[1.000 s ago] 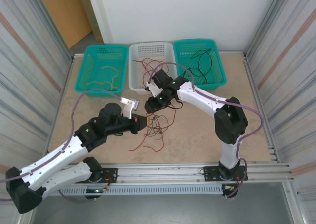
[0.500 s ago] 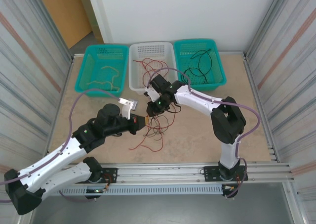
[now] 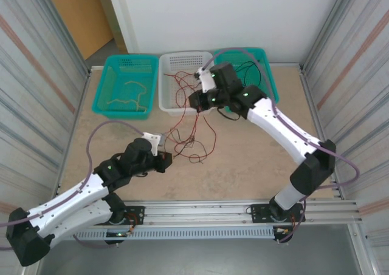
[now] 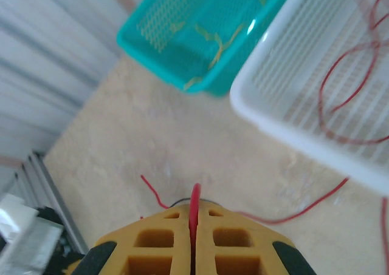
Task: Untangle the cables
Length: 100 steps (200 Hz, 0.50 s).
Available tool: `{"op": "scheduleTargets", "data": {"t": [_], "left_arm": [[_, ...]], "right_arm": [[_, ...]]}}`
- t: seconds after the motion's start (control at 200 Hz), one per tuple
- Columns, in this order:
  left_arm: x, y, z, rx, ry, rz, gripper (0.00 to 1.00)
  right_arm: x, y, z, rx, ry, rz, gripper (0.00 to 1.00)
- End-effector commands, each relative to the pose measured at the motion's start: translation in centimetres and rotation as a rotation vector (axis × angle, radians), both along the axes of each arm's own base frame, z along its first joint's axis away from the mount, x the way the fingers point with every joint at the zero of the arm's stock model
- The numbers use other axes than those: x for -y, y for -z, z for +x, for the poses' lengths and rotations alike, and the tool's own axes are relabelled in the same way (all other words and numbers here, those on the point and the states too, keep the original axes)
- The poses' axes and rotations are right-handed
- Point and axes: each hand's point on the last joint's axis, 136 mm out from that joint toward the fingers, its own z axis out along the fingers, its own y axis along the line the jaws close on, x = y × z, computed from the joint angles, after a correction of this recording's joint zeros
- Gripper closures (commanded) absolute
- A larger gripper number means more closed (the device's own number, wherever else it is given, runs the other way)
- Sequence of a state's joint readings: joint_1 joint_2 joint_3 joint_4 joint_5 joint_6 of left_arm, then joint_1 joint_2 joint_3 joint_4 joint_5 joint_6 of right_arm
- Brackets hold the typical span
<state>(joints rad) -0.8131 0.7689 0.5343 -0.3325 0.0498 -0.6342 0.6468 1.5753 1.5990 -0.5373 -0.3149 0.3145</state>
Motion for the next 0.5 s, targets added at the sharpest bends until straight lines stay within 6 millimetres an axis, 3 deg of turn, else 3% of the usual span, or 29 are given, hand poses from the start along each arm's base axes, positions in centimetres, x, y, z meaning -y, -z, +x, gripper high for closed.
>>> {"op": "scheduleTargets", "data": {"t": [0.0,0.13,0.2,0.366,0.496], "left_arm": [[-3.0,2.4,0.1,-0.056,-0.147,0.082,1.00],[-5.1,3.9,-0.2,-0.096,-0.224,0.138,1.00],[-6.4,4.2,-0.1,-0.101,-0.270,0.153,1.00],[-10.0,4.6,-0.4,-0.128,-0.398,0.154,1.00],[-12.2,5.2,-1.1,-0.169,-0.484,0.112,1.00]], "right_arm": [[2.6,-6.4,2.0,0.119,0.105,0.113,0.97],[6.1,-10.6,4.2,0.184,0.199,0.201,0.96],[7.9,-11.8,5.4,0.207,0.242,0.212,0.96],[11.3,-11.9,7.4,0.252,0.364,0.122,1.00],[16.7,-11.7,9.0,0.250,0.544,0.101,1.00]]}}
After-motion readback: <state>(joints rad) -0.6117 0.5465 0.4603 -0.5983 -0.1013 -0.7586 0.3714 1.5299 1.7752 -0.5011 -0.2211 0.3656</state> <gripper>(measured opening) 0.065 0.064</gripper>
